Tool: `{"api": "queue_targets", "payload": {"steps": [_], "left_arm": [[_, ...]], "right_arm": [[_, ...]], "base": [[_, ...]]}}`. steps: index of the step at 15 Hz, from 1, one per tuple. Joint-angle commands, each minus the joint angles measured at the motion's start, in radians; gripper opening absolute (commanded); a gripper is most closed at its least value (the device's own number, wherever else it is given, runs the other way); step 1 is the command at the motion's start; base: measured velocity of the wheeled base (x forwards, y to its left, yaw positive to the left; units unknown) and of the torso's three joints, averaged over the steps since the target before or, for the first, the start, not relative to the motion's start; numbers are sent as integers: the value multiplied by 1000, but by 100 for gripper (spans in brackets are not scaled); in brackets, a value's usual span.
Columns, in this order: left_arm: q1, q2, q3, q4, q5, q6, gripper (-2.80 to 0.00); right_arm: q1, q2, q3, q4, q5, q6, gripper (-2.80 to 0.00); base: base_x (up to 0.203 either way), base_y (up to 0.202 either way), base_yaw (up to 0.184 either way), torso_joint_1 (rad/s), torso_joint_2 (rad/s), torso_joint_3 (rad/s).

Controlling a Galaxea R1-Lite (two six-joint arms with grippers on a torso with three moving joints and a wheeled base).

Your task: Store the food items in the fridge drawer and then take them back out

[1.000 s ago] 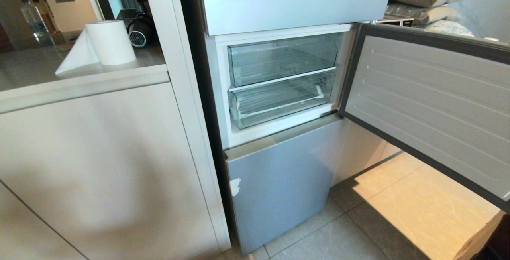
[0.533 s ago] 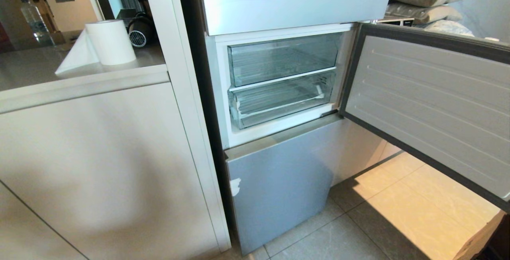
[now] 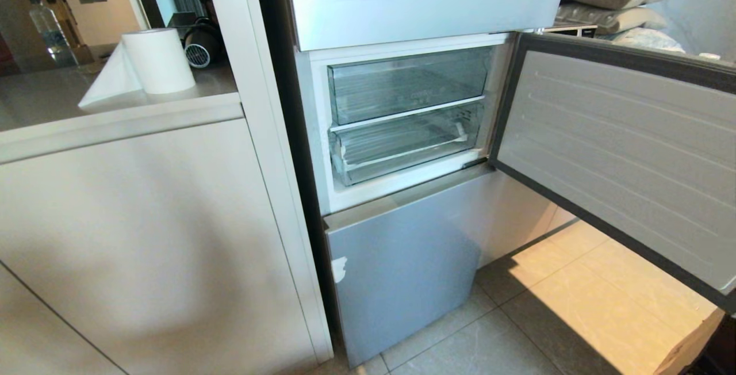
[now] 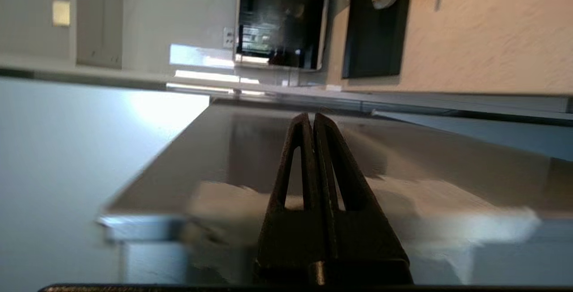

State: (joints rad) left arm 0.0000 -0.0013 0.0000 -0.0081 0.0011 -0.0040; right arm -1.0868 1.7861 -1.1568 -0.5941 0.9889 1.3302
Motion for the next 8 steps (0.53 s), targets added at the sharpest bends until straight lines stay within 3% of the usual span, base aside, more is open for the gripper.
{"api": "queue_targets", "payload": {"steps": [1, 3, 6, 7, 8], "left_arm": [[0, 1, 2, -1, 0, -1, -280], [0, 1, 2, -1, 0, -1, -280], [0, 1, 2, -1, 0, -1, -280], [0, 1, 2, 0, 0, -1, -280], [0, 1, 2, -1, 0, -1, -280]], "right_arm": [[-17, -129, 36, -4, 12, 8, -280], [-62, -191, -16, -2, 27, 32, -280], [-162, -208, -255, -7, 14, 193, -280], [-205, -182, -312, -10, -43, 216, -280], [-217, -155, -328, -8, -133, 183, -280]], "base": [[0, 0, 0, 0, 0, 0], [0, 0, 0, 0, 0, 0], [0, 0, 0, 0, 0, 0], [0, 0, 0, 0, 0, 0], [0, 0, 0, 0, 0, 0]]}}
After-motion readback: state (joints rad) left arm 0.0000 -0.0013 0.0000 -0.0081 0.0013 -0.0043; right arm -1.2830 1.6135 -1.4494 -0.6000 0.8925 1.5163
